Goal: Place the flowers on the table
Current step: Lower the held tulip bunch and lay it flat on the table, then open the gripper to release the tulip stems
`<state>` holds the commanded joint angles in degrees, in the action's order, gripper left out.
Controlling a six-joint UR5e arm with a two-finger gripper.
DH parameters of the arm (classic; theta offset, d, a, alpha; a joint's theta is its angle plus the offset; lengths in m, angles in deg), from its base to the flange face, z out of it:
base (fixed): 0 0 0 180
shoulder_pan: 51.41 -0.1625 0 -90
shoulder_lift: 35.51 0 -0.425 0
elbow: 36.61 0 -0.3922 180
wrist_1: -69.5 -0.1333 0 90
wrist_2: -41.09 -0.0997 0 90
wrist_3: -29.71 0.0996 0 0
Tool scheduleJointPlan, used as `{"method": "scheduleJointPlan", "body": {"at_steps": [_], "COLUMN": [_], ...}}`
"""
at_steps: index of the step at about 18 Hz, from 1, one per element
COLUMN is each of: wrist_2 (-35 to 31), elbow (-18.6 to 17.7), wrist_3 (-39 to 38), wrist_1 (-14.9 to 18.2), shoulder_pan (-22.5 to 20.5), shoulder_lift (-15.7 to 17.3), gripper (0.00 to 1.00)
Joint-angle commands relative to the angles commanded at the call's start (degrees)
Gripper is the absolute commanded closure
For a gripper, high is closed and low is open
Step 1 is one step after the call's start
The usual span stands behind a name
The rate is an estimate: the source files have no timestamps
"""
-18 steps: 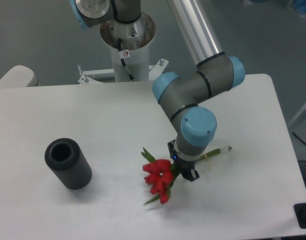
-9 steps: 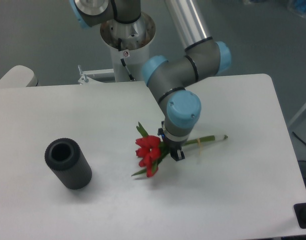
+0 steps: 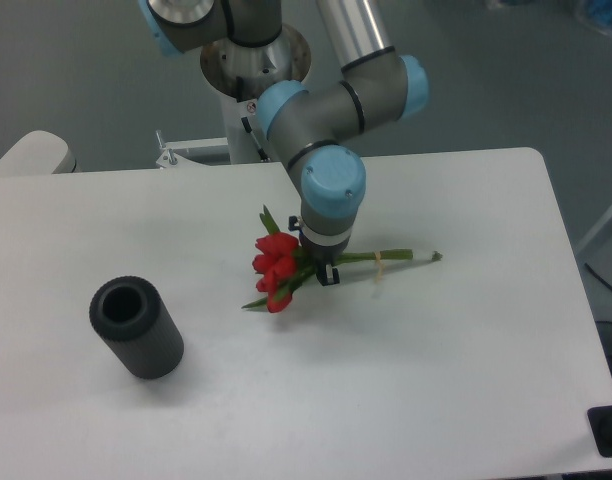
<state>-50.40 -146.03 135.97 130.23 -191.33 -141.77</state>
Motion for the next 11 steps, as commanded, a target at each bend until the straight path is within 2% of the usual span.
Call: {"method": "scheduleJointPlan", "body": {"at_steps": [2,3,4,8,11], "wrist_2": [0.0,0.3,0.5,0.9,0.8], "elbow": [-0.3,-0.3,-0.4,0.0,1.7], "wrist_3": [-0.1,-0.3,-0.7,-0.9,-0.8], "wrist_1": [0.0,0.0,0.0,-0.1,-0.1], "shoulder_pan": [0.0,0.0,0.0,-0.3,-0.5], "shoulder_lift": [0.0,0.0,0.0,0.0,-0.7], "gripper": [0.43,0.31,0.0,0.0,0.0]}}
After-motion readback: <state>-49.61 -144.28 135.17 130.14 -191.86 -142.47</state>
